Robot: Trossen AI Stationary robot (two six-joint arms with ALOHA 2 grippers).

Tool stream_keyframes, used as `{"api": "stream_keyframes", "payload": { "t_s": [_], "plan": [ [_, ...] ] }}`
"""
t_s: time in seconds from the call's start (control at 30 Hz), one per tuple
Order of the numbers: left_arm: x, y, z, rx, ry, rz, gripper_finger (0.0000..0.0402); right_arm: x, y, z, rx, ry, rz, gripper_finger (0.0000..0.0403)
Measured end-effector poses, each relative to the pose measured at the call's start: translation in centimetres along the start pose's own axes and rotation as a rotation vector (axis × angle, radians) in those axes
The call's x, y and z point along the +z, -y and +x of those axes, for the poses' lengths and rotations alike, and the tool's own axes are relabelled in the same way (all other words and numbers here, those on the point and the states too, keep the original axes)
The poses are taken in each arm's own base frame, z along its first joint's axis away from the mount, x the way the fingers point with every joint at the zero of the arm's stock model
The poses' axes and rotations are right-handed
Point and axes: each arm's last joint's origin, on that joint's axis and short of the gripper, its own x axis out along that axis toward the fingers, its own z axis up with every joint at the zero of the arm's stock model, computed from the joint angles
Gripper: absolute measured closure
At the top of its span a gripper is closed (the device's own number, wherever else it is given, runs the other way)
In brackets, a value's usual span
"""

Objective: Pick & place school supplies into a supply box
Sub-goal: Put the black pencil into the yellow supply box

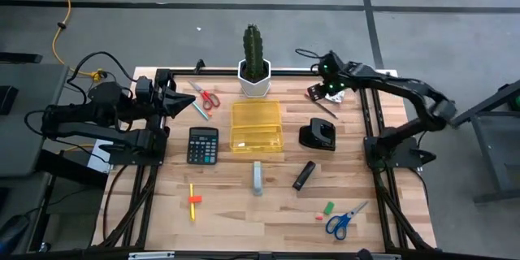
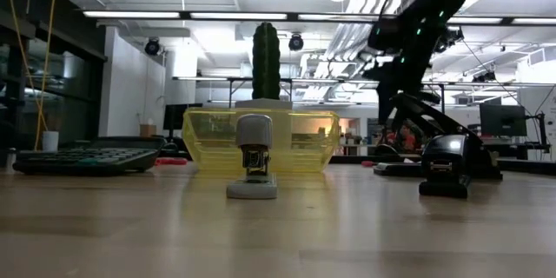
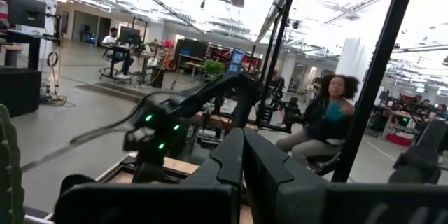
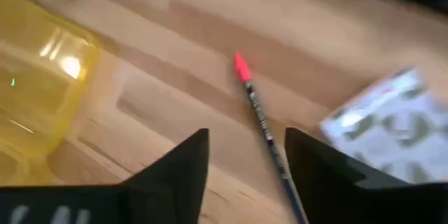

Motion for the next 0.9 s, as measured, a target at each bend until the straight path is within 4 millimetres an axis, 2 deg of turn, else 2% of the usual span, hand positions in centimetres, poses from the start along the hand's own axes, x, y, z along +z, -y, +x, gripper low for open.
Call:
{"api": "stream_keyframes", "payload": {
  "t_s": [0.13, 0.3, 0.43, 0.63, 0.9],
  "plan": [
    [0.0, 0.0, 0.0, 0.001, 0.0, 0.0, 0.0401, 0.1, 0.1, 3.2, -0.02, -0.101, -0.033, 0.0196],
    [0.0, 0.0, 0.0, 0.001, 0.0, 0.0, 0.0401, 0.5, 0.1, 5.4, -0.048, -0.15, -0.033, 0.0195],
    [0.0, 0.0, 0.0, 0.002, 0.0, 0.0, 0.0401, 0.7, 0.3, 5.9, -0.113, -0.135, -0.039, 0.0195],
    [0.0, 0.0, 0.0, 0.002, 0.0, 0.0, 0.0401, 0.8, 0.3, 5.9, -0.12, -0.132, -0.044, 0.0195],
    [0.0, 0.0, 0.0, 0.012, 0.003, 0.002, 0.0401, -0.1, -0.2, 7.0, -0.121, -0.176, -0.063, 0.0195]
  ]
}}
